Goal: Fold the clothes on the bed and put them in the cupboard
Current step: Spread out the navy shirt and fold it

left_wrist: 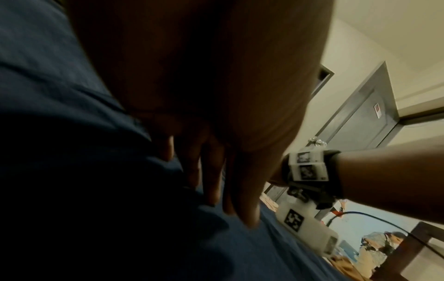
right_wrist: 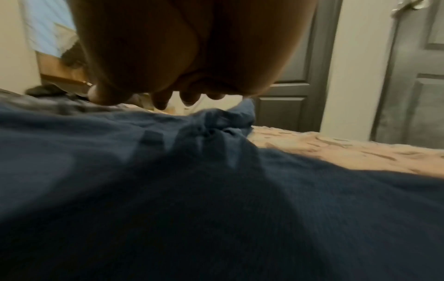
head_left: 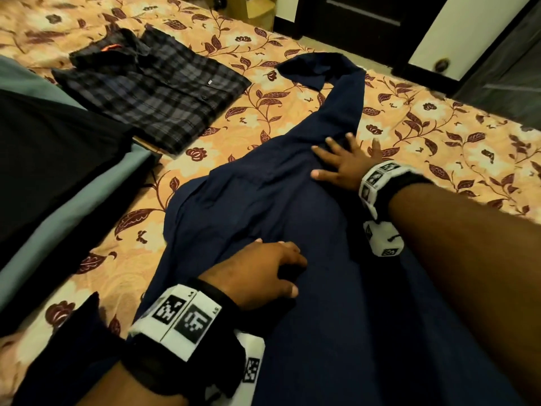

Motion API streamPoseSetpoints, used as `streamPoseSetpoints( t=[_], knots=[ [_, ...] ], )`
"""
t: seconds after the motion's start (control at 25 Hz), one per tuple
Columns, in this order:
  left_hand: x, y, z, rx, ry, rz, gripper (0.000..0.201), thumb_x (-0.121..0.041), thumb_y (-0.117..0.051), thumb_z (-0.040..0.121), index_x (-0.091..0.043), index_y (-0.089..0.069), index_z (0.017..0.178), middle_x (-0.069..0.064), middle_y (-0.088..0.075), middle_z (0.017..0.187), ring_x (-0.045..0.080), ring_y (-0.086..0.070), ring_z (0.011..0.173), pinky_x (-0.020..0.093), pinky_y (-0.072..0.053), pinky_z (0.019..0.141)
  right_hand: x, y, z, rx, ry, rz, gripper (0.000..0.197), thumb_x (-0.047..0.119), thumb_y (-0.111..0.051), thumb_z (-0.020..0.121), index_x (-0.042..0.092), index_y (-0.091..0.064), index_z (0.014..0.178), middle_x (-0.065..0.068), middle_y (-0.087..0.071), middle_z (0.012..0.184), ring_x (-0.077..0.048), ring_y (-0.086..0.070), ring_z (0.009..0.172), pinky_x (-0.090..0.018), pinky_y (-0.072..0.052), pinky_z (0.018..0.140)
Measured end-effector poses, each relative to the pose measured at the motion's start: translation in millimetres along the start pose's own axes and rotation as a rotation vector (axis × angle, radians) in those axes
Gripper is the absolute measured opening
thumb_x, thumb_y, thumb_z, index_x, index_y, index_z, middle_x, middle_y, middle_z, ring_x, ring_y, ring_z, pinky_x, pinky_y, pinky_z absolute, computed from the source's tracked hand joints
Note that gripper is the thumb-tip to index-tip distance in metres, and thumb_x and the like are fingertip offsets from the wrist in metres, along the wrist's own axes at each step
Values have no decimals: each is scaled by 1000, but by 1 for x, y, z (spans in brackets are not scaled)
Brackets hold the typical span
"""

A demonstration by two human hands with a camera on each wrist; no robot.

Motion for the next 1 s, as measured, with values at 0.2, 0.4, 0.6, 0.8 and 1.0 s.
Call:
streamPoseSetpoints(
  t=[0.2, 0.4, 0.6, 0.8, 1.0],
  knots=[
    [1, 15, 14, -459, 16, 50, 33, -34, -61, 90, -33, -62, 123, -10, -53, 138, 15, -46, 130, 35, -31, 112, 33, -13, -81, -82, 142, 260, 69, 69, -30, 90, 45, -4, 149, 9, 11, 160, -20, 14, 147, -56, 7, 114],
    [3, -8, 18, -391, 292, 302, 60, -44, -52, 93, -34, -30, 148, -1, -10, 163, 22, -7, 150, 39, -12, 118, 33, -88, -139, 43, 76, 233, 84, 88, -11, 68, 55, 11, 143, 15, 21, 157, -20, 20, 146, -56, 13, 112],
    [-40, 19, 116, -243, 84, 339, 53, -36, -37, 102, -38, -18, 152, -11, -9, 163, 21, -3, 150, 54, -1, 119, 6, -86, -126, 13, 35, 289, 74, 74, -28, 87, 49, 6, 147, 16, 19, 157, -19, 17, 146, -59, 13, 110],
    [-12, 28, 151, -141, 387, 598, 64, -64, -25, 96, -43, -4, 153, -16, 3, 162, 18, 5, 150, 69, 13, 109, -257, -134, -211, 75, -637, 347, 109, 99, -9, 53, 46, 6, 148, 8, 15, 160, -25, 10, 147, -59, 5, 115],
    [-100, -15, 192, -134, -19, 616, 68, -66, -24, 95, -39, -6, 154, -13, -1, 163, 21, 4, 150, 57, 7, 116, -305, -137, -254, 12, -630, 266, 98, 91, -7, 65, 42, 1, 150, 4, 10, 161, -26, 7, 147, -59, -2, 115]
  ],
)
Point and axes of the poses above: each hand's wrist, its own z-axis towards the middle knuckle, its own y-axis out of the back of the hand, x = y × z, the point moved 6 cm from there along z, towards the middle knuckle
